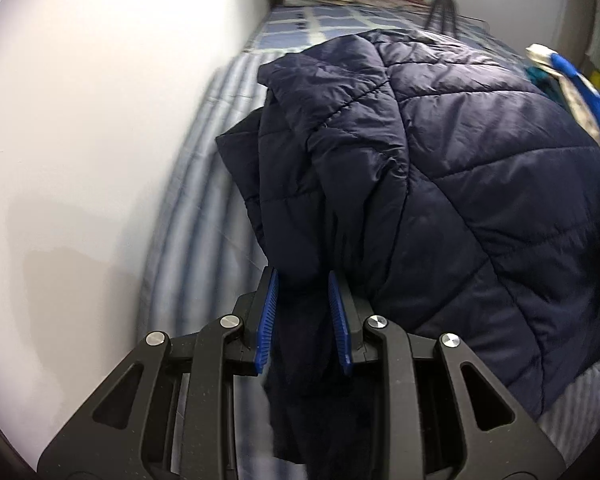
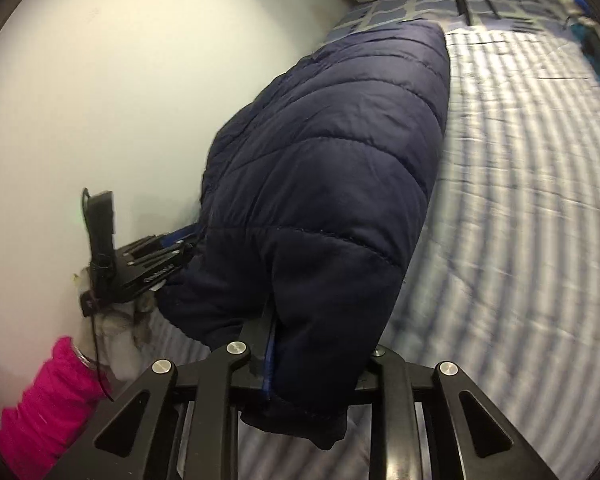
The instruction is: Fold large clothes
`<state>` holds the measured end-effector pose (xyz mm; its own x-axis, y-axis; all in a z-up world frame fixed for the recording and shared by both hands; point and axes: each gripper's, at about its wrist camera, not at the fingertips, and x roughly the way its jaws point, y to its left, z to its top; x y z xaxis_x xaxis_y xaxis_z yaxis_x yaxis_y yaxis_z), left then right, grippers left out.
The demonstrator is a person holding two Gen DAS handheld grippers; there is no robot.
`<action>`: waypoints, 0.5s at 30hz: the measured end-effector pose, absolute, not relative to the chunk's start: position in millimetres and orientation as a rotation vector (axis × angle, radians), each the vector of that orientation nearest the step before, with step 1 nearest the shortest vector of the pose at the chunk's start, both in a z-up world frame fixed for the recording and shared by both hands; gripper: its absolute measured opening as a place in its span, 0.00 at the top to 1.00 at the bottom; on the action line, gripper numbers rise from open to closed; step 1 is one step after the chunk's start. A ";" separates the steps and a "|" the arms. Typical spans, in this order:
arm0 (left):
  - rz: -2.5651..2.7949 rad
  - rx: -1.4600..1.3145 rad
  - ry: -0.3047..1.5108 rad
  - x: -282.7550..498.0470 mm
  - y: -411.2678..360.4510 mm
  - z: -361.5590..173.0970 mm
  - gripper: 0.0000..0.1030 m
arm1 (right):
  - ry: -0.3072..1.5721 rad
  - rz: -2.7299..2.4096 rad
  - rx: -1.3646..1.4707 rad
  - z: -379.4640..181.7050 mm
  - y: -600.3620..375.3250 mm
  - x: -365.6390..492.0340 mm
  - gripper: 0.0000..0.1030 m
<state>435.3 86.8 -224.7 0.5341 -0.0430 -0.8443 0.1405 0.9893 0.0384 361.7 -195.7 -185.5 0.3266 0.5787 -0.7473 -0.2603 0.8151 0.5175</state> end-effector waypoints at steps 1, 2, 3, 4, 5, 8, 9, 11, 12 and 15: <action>-0.133 0.104 1.009 426.0 78.8 -223.5 0.75 | 1.122 0.548 0.309 -181.7 -204.6 354.2 0.79; -0.158 0.109 1.016 417.0 69.9 -222.9 0.75 | 1.131 0.536 0.287 -178.3 -213.6 346.8 0.79; -0.178 0.121 1.021 408.3 60.7 -222.5 0.75 | 1.140 0.522 0.267 -174.8 -222.0 339.6 0.79; -0.197 0.136 1.025 399.5 51.0 -222.3 0.75 | 1.147 0.506 0.247 -171.8 -231.4 332.0 0.79; -0.220 0.147 1.030 389.6 39.9 -222.0 0.75 | 1.152 0.493 0.234 -169.4 -239.2 326.0 0.79; -0.286 0.146 1.056 366.3 10.9 -221.7 0.75 | 1.164 0.451 0.208 -161.8 -269.1 303.0 0.79; -0.308 0.147 1.061 358.8 1.1 -221.0 0.75 | 1.166 0.440 0.202 -160.9 -277.5 296.2 0.79; -0.343 0.149 1.063 345.9 -14.7 -218.6 0.75 | 1.173 0.405 0.201 -162.8 -295.1 282.7 0.79; -0.358 0.144 1.064 340.1 -21.4 -216.7 0.75 | 1.181 0.391 0.202 -165.9 -300.7 277.5 0.79; -0.383 0.109 1.068 327.9 -29.9 -209.0 0.75 | 1.233 0.409 0.208 -181.0 -307.2 260.5 0.76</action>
